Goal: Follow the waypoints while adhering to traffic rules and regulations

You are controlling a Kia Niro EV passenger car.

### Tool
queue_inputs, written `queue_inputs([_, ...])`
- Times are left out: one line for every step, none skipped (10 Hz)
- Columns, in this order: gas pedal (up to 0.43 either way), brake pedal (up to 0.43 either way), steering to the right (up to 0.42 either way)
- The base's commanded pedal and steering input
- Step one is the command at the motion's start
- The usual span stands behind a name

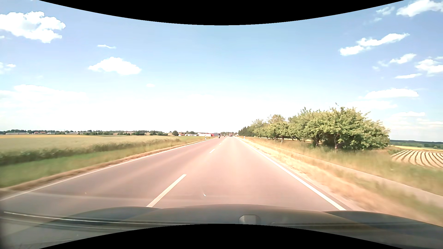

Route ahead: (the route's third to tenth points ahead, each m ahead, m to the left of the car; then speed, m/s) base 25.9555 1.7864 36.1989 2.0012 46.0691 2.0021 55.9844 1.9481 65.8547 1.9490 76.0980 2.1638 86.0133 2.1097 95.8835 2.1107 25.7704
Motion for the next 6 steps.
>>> queue_inputs([0.098,0.006,0.002])
queue_inputs([0.098,0.006,0.002])
queue_inputs([0.098,0.006,0.001])
queue_inputs([0.098,0.006,0.0])
queue_inputs([0.098,0.006,0.0])
queue_inputs([0.098,0.006,0.0])
